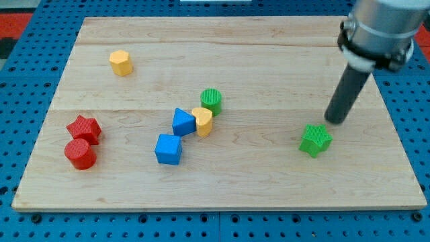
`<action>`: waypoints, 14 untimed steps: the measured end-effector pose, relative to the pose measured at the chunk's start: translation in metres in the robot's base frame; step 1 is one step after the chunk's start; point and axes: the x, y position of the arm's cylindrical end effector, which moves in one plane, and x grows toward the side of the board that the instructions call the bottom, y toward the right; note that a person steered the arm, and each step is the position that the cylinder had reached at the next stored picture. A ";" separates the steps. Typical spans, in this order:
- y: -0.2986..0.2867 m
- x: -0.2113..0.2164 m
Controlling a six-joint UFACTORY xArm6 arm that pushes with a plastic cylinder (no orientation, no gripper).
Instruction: Push the yellow heart diagonal top left of the green star
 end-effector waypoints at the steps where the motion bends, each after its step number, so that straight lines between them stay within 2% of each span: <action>1: -0.062 -0.029; 2: -0.145 -0.039; 3: -0.198 -0.028; 5: -0.267 -0.027; 6: -0.273 -0.009; 7: -0.275 -0.001; 8: -0.245 0.028; 10: -0.121 0.053; 12: -0.100 0.040; 13: -0.093 0.075; 14: -0.125 0.064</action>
